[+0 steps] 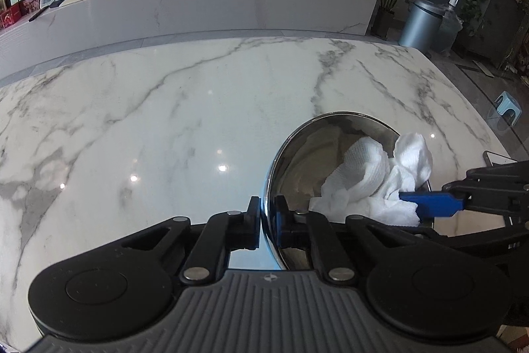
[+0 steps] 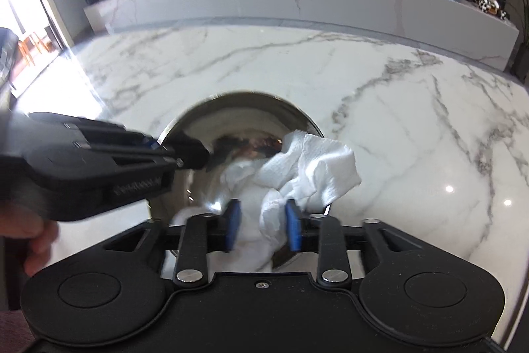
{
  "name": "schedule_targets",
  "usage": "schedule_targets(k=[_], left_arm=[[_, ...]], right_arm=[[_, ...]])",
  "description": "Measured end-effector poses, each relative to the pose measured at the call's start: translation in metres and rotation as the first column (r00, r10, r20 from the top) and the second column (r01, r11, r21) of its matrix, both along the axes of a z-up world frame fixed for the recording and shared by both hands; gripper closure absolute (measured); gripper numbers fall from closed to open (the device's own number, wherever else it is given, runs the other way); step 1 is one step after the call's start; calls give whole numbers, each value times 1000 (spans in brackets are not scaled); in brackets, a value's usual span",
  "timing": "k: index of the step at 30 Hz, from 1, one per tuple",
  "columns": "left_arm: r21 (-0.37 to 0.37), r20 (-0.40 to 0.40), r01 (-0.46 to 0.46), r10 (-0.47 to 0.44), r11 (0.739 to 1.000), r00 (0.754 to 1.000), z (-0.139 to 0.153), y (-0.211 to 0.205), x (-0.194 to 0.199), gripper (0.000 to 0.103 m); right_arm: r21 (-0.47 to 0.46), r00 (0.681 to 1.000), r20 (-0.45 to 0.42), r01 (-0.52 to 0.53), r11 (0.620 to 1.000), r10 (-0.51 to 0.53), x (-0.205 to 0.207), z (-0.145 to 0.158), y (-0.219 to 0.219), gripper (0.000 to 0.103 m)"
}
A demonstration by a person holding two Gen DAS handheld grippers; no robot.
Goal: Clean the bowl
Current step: 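Keep holding the bowl with the left gripper while the right scrubs the inner wall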
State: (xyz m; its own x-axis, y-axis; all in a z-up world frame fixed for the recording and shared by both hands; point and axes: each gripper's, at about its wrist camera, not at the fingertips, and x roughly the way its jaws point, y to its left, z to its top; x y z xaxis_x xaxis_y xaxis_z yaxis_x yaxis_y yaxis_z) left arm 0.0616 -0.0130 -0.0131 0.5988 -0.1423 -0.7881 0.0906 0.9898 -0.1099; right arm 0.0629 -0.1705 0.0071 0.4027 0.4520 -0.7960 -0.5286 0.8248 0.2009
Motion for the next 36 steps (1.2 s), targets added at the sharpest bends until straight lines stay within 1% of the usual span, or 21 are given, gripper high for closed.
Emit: schedule_targets(k=[4, 8, 9, 10, 13, 16, 20, 21, 23, 24, 26, 29, 31, 32, 34, 36], left_arm=[[-3, -6, 5, -5, 1000, 1000, 2, 0, -4, 94], [-17, -13, 12, -13, 1000, 1000, 2, 1, -6, 92], [-20, -16, 14, -14, 1000, 1000, 3, 1, -6, 92], [-21, -19, 14, -15, 1000, 1000, 3, 1, -6, 92], [-28, -25, 10, -11, 1000, 1000, 2, 3, -5, 91], [-30, -28, 9, -10, 999, 1000, 2, 4, -5, 91], [-52, 9, -2, 3, 999, 1000, 6, 7, -4, 91], [-57, 32, -12, 14, 998, 999, 10, 9, -4, 90], [-65, 53, -18, 21, 998, 998, 13, 10, -2, 86], [-68, 57, -20, 24, 997, 998, 14, 11, -1, 86], [-60, 52, -19, 23, 998, 998, 13, 9, 1, 86], [-7, 33, 4, -4, 1000, 999, 9, 1, 3, 86], [22, 20, 19, -19, 1000, 1000, 7, -3, 3, 88], [32, 15, 24, -24, 999, 1000, 6, -4, 2, 93], [42, 8, 33, -33, 999, 999, 6, -4, 1, 95], [33, -4, 38, -38, 999, 999, 6, -4, 1, 97]], right_arm=[[-71, 998, 53, -39, 997, 43, -4, -2, 12, 51], [-129, 996, 46, -66, 989, 72, -5, -12, 21, 56], [-141, 995, 53, -71, 987, 79, -5, -14, 23, 59], [-152, 994, 61, -78, 985, 88, -5, -15, 25, 70], [-145, 995, 48, -83, 986, 90, -3, -20, 27, 75], [-160, 994, 40, -90, 983, 97, -2, -21, 31, 78], [-173, 991, 43, -115, 978, 124, -4, -22, 33, 78], [-174, 990, 42, -125, 977, 134, -4, -22, 34, 78], [-175, 988, 38, -144, 974, 152, -6, -21, 35, 79], [-174, 986, 35, -155, 972, 164, -8, -21, 35, 79], [-169, 982, 26, -179, 969, 186, -10, -21, 35, 79], [-160, 979, 17, -197, 967, 202, -11, -20, 33, 79], [-153, 980, 10, -195, 969, 199, -10, -20, 31, 79], [-153, 981, 7, -192, 969, 196, -9, -20, 30, 79], [-155, 982, 3, -184, 971, 187, -8, -19, 29, 79], [-165, 985, 2, -170, 972, 173, -8, -19, 28, 79]])
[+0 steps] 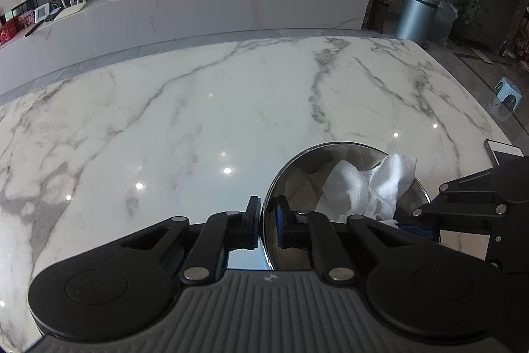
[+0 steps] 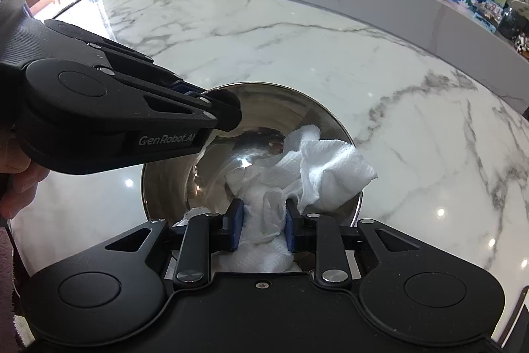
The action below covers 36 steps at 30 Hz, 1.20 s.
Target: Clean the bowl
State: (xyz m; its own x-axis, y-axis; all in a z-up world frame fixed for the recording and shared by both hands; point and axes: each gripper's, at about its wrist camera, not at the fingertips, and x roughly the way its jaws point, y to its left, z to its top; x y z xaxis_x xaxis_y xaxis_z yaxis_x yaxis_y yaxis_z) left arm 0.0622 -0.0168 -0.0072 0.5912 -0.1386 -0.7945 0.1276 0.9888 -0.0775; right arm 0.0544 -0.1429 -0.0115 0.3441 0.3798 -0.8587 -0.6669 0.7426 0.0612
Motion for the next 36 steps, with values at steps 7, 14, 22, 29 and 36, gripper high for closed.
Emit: schedule_targets(k=[7, 14, 22, 29, 36], left_arm=[[2, -2, 2, -2, 1000, 1000, -1, -4, -3, 95], [3, -3, 7, -7, 1000, 1000, -1, -4, -3, 94], [-7, -11, 12, -12, 1000, 1000, 0, -2, -4, 95], [12, -24, 33, -33, 999, 999, -1, -3, -9, 98], [18, -26, 58, -57, 998, 998, -1, -7, -13, 98]], right_arm=[[98, 987, -151, 76, 992, -61, 5, 3, -12, 79], [216, 954, -280, 174, 961, -110, 12, 6, -25, 80], [113, 978, -197, 88, 990, -64, 4, 5, -12, 86], [30, 995, -86, 53, 998, -50, -3, 5, -7, 88], [-42, 994, 94, 61, 997, -57, -8, 9, -3, 89]])
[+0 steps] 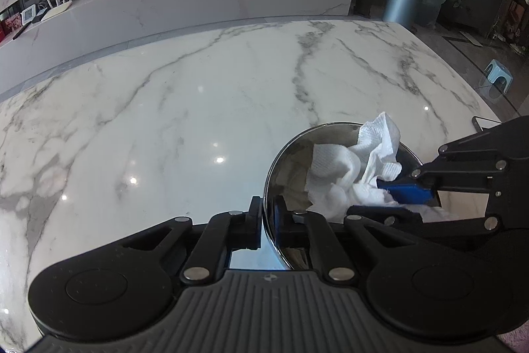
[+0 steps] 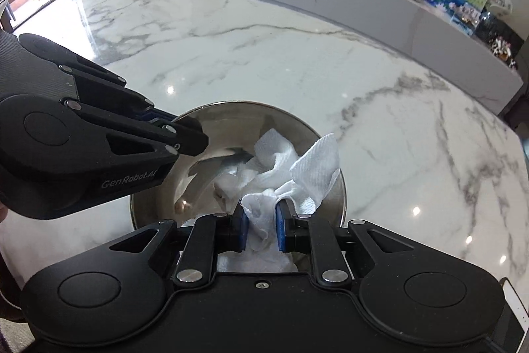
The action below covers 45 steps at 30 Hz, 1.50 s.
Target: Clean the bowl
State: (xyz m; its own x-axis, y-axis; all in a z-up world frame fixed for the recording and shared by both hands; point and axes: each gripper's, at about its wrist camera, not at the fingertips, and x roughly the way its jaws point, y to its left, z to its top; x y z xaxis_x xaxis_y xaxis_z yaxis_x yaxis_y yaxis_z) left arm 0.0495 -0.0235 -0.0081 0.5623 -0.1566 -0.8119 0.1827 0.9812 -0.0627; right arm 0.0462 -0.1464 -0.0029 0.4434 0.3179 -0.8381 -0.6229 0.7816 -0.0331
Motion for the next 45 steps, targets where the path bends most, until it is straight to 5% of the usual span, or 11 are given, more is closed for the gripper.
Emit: schedule_targets(k=[7, 16, 27, 32, 45], left_arm=[[1, -1, 9, -9, 1000, 1000, -1, -1, 0, 98], [-1, -3, 8, -8, 1000, 1000, -1, -2, 0, 98], [-4, -7, 6, -6, 1000, 1000, -2, -4, 3, 97], [-14, -12, 12, -12, 1000, 1000, -3, -2, 3, 97], [-14, -31, 22, -22, 1000, 999, -5, -5, 4, 96]], right_arm=[[48, 999, 25, 37, 998, -38, 9, 6, -6, 89], [82, 991, -112, 89, 993, -79, 22, -10, -7, 89], [114, 973, -229, 16, 993, 10, 16, -6, -8, 88], [52, 977, -206, -42, 998, 52, 8, -5, -2, 89], [-28, 996, -84, 11, 1000, -14, 7, -6, -2, 89]])
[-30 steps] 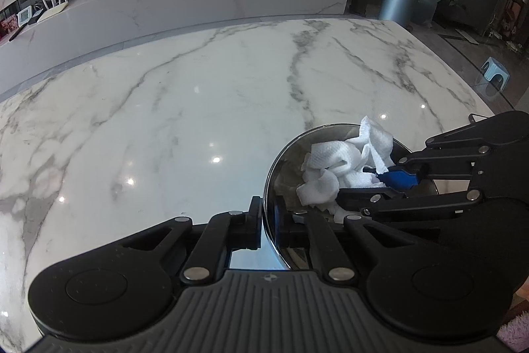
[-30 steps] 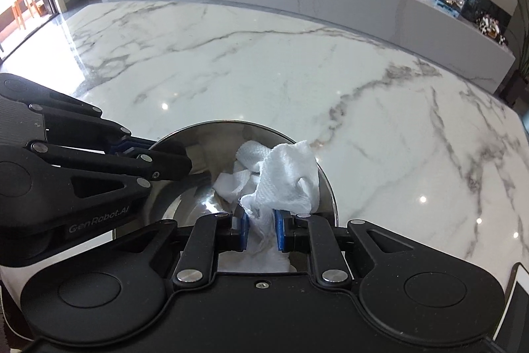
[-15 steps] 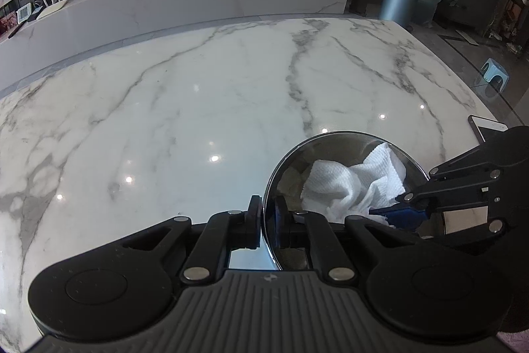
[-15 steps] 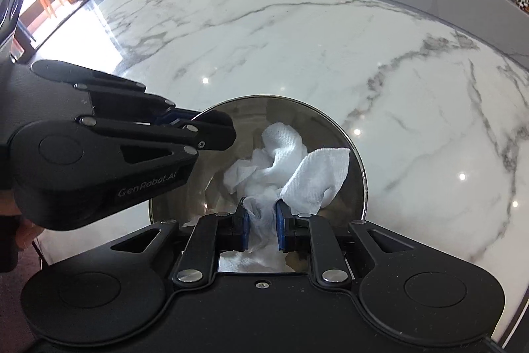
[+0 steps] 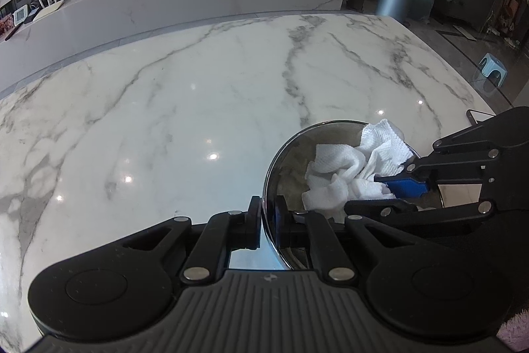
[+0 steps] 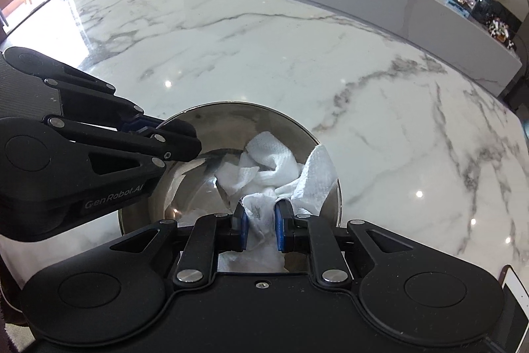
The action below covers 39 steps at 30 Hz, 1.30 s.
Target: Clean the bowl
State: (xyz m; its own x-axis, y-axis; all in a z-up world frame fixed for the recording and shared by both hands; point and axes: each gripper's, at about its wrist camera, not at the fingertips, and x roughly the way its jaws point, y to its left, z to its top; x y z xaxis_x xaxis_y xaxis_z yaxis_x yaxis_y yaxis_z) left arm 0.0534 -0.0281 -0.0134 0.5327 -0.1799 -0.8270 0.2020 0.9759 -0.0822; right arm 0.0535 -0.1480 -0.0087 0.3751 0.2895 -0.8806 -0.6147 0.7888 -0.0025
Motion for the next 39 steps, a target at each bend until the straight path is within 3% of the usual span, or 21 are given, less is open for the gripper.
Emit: schedule_targets(k=[5, 8, 11, 14, 19, 23, 27, 32, 37, 39], left_arm=[[-15, -13, -31, 31, 999, 999, -6, 3, 9, 77], [-47, -27, -49, 48, 998, 998, -9, 7, 14, 75], [-84, -52, -58, 54, 995, 997, -11, 11, 17, 75], [-113, -66, -46, 39, 992, 997, -12, 11, 18, 91], [-110, -42, -34, 30, 993, 999, -8, 7, 15, 92], [-59, 31, -30, 32, 998, 999, 4, 3, 8, 95], [16, 106, -38, 37, 999, 994, 14, -1, 2, 95], [59, 140, -40, 31, 997, 990, 17, -6, -4, 94], [120, 173, -32, 11, 992, 985, 19, -13, -9, 94], [118, 173, -30, 10, 993, 985, 19, -13, -8, 94]], right_arm=[[-7, 1000, 5, -19, 1000, 19, 0, -1, 1, 89], [4, 1000, -2, -15, 1000, 15, 3, -1, -2, 89], [12, 1000, -6, -12, 1000, 12, 4, -1, -3, 89], [14, 1000, -4, -11, 1000, 11, 4, -1, -3, 89], [15, 1000, 14, -5, 1000, 4, 1, 3, -4, 88], [31, 999, 48, -2, 1000, 1, -4, 14, -8, 80], [101, 998, 60, 1, 995, -7, -7, 27, -16, 60], [231, 998, -50, 37, 972, -26, 2, 25, -23, 60], [225, 993, -119, 34, 974, -7, 2, 14, -19, 62], [212, 992, -130, 23, 977, 4, 0, 10, -17, 71]])
